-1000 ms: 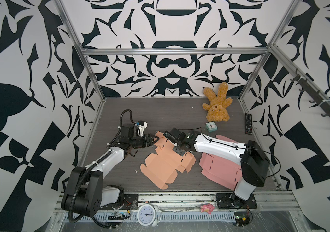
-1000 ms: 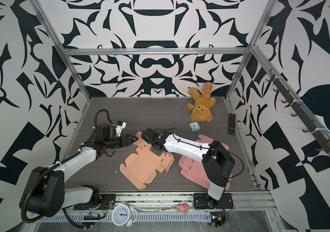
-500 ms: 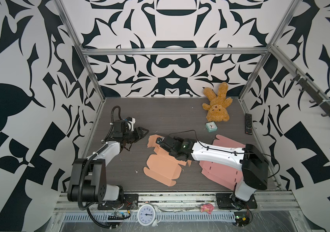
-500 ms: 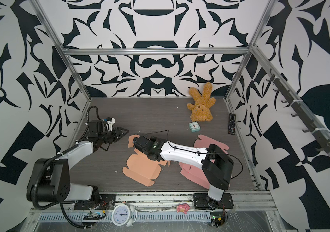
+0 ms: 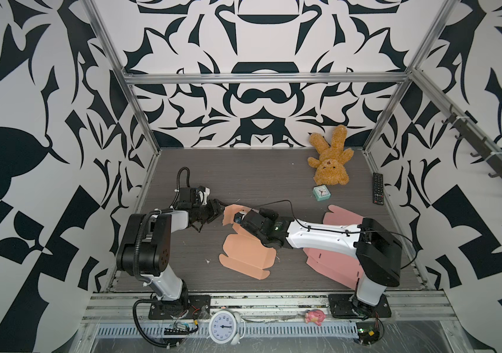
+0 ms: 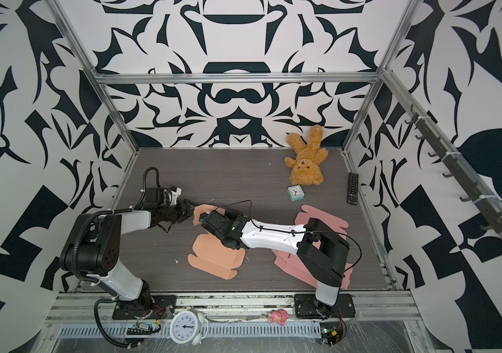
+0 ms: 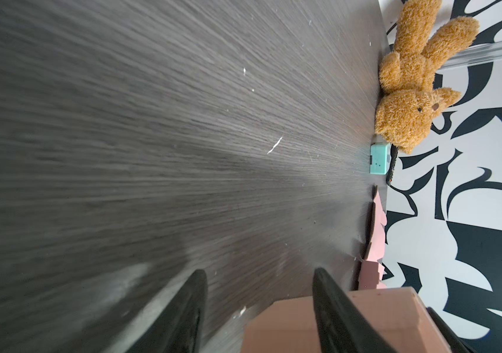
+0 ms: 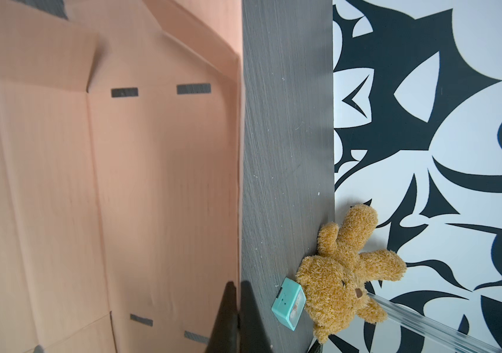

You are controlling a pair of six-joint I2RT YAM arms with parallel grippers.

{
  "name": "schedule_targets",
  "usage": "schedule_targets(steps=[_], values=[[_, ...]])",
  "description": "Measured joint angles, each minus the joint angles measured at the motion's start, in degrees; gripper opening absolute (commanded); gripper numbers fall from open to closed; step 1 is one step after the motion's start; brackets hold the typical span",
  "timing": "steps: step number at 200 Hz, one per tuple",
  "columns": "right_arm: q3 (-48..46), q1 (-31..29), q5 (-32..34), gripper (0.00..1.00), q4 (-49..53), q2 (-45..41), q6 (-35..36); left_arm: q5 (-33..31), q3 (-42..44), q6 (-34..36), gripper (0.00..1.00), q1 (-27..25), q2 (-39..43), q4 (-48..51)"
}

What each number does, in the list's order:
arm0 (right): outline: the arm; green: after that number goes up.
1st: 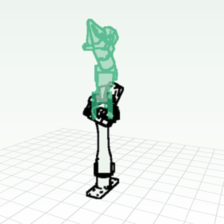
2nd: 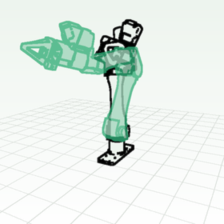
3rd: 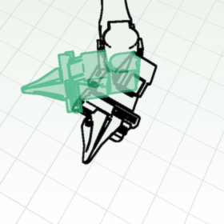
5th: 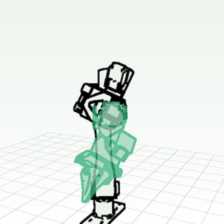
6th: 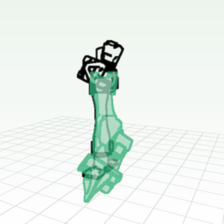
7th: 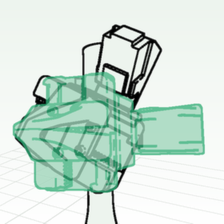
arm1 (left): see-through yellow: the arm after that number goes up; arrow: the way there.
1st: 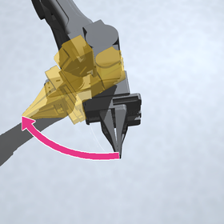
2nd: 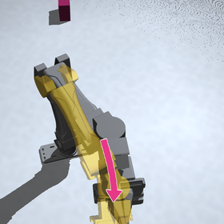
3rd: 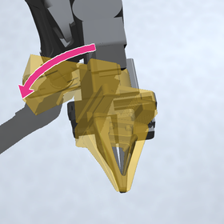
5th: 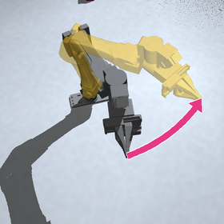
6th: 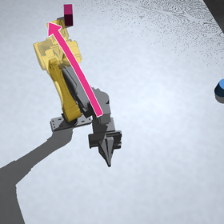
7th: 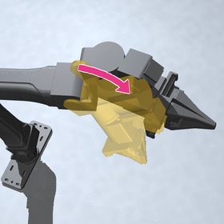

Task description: Fold the paper box

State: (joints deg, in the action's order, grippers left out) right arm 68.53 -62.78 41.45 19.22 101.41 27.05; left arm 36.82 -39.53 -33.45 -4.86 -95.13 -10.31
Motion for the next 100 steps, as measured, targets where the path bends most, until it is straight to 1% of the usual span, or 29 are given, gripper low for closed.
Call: schedule_targets(steps=[49, 100], values=[[-1.38, 0.0, 1.03, 0.0, -3.87, 0.07, 3.45, 2.05, 0.85, -0.26, 0.59, -2.19, 0.79, -2.29], [-4.13, -0.07, 2.58, 0.0, -9.22, 0.07, 7.52, 3.74, 4.04, -0.94, 0.6, -2.8, 4.96, -3.78]])
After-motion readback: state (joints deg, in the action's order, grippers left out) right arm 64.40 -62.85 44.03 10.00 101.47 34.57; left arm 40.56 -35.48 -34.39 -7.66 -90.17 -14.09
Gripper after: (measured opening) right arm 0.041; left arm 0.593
